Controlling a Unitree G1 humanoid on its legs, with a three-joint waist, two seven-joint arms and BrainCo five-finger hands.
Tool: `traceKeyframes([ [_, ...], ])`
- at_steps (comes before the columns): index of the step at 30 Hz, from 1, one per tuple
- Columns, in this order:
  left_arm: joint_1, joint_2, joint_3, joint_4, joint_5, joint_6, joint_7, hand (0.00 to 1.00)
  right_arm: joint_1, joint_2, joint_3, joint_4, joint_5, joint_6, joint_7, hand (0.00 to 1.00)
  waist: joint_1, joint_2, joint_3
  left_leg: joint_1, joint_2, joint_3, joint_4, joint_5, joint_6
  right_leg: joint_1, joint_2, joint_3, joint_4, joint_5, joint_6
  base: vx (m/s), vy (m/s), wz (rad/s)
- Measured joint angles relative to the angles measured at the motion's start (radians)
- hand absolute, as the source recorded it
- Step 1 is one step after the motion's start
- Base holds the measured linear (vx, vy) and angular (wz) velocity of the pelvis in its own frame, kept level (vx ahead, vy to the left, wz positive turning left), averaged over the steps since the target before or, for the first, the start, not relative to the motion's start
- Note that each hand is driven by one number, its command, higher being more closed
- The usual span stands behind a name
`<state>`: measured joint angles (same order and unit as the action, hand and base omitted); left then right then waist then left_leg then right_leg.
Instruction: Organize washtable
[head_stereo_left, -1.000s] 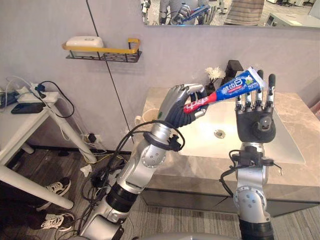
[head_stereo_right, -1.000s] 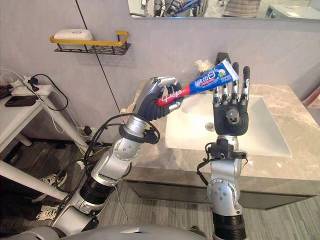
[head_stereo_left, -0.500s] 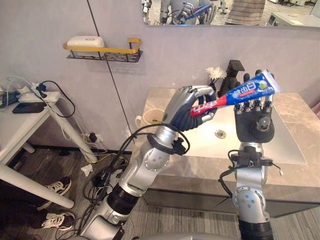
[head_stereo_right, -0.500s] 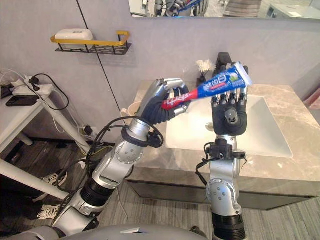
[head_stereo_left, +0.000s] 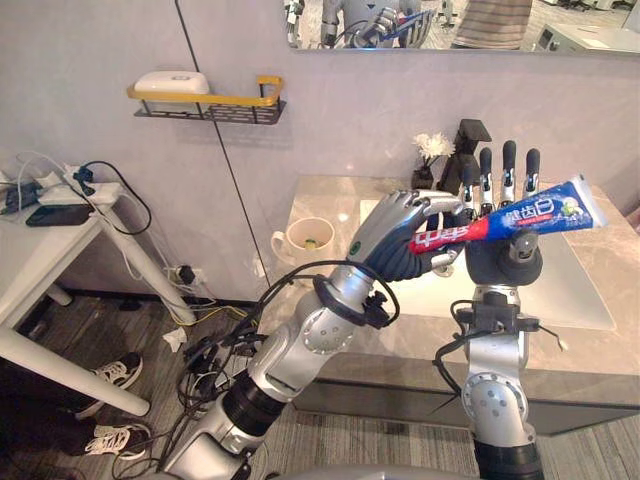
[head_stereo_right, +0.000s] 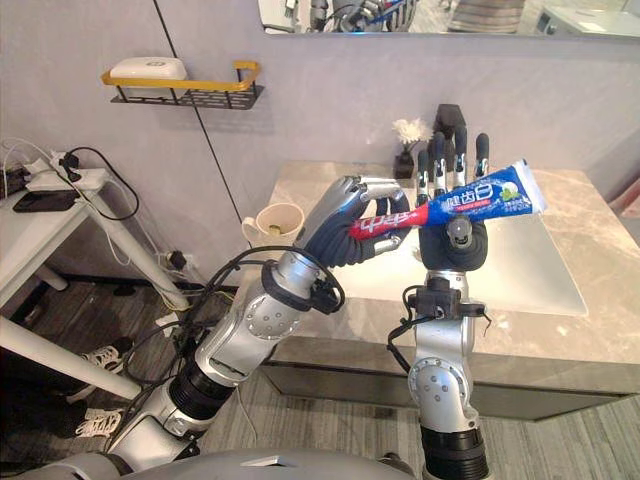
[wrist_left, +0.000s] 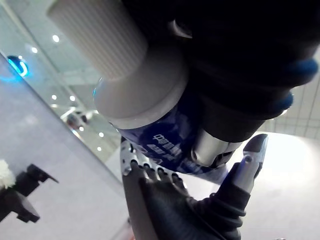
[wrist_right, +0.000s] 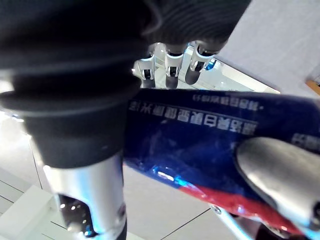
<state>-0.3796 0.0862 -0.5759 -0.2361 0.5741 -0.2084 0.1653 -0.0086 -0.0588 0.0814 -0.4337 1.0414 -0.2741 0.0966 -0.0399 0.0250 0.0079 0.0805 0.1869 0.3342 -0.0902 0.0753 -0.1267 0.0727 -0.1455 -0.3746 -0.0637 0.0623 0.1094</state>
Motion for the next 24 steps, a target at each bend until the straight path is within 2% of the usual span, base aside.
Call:
traceKeyframes([
  [1, 0.000, 0.000, -0.008, 0.000, -0.001, 0.000, 0.000, 1.00, 0.000, 0.000, 0.000, 0.000, 0.000, -0.003, 0.000, 0.00, 0.000, 0.000, 0.000, 0.000, 0.000, 0.000, 0.000, 0.000, 0.000, 0.000, 0.000, 0.000, 0.000, 0.000, 0.000, 0.00, 0.000, 0.00],
  [2, 0.000, 0.000, -0.019, 0.001, -0.001, -0.001, -0.002, 1.00, 0.000, 0.000, 0.000, 0.000, 0.000, -0.006, 0.000, 1.00, 0.001, 0.000, 0.000, 0.000, 0.000, -0.001, 0.000, 0.000, 0.000, 0.000, 0.000, -0.001, 0.000, 0.000, 0.000, 0.00, 0.000, 0.00],
  [17, 0.000, -0.005, -0.029, 0.044, -0.047, 0.000, -0.001, 1.00, -0.001, 0.000, 0.006, -0.001, 0.000, -0.009, -0.001, 1.00, 0.015, 0.000, 0.000, -0.002, 0.000, -0.001, 0.000, 0.000, 0.000, -0.002, 0.000, -0.001, 0.000, 0.000, 0.000, 0.00, 0.000, 0.00],
  [24, 0.000, -0.004, -0.049, 0.062, -0.049, 0.002, -0.001, 1.00, -0.007, 0.002, 0.011, -0.006, 0.001, -0.028, 0.000, 1.00, 0.021, -0.002, 0.000, -0.003, -0.001, -0.009, 0.000, 0.000, 0.000, -0.001, 0.000, -0.003, 0.000, 0.000, 0.000, 0.00, 0.000, 0.00],
])
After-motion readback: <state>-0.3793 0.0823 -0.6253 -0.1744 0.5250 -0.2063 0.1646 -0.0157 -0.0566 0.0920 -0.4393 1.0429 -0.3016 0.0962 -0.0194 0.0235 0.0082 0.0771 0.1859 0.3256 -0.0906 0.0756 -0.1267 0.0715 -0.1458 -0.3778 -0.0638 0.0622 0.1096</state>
